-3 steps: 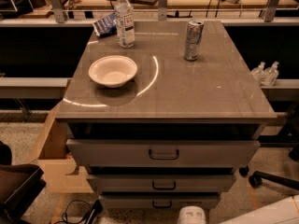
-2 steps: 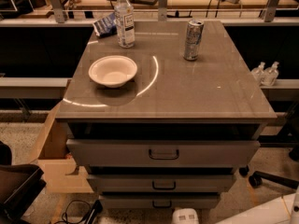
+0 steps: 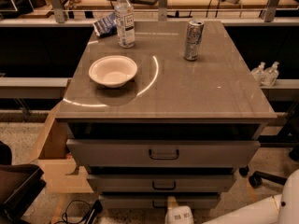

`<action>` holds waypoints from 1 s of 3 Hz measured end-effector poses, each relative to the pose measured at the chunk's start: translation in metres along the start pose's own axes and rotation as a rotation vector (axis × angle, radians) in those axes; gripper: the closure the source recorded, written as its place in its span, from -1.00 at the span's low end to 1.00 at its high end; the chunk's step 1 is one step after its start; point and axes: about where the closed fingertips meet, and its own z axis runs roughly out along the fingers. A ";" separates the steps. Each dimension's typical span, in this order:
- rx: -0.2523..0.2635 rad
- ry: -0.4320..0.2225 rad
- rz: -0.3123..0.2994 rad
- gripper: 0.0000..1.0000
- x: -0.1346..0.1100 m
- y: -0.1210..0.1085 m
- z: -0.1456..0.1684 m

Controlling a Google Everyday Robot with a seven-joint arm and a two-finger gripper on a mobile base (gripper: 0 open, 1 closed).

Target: Open bottom drawer

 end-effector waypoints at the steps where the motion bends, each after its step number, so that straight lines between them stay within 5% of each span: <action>1: 0.007 -0.002 -0.003 -1.00 -0.001 -0.003 0.001; 3: -0.049 -0.072 0.000 -1.00 -0.012 0.002 0.027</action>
Offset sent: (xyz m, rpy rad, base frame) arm 0.0117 0.0151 -0.0175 0.0649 0.0103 0.0207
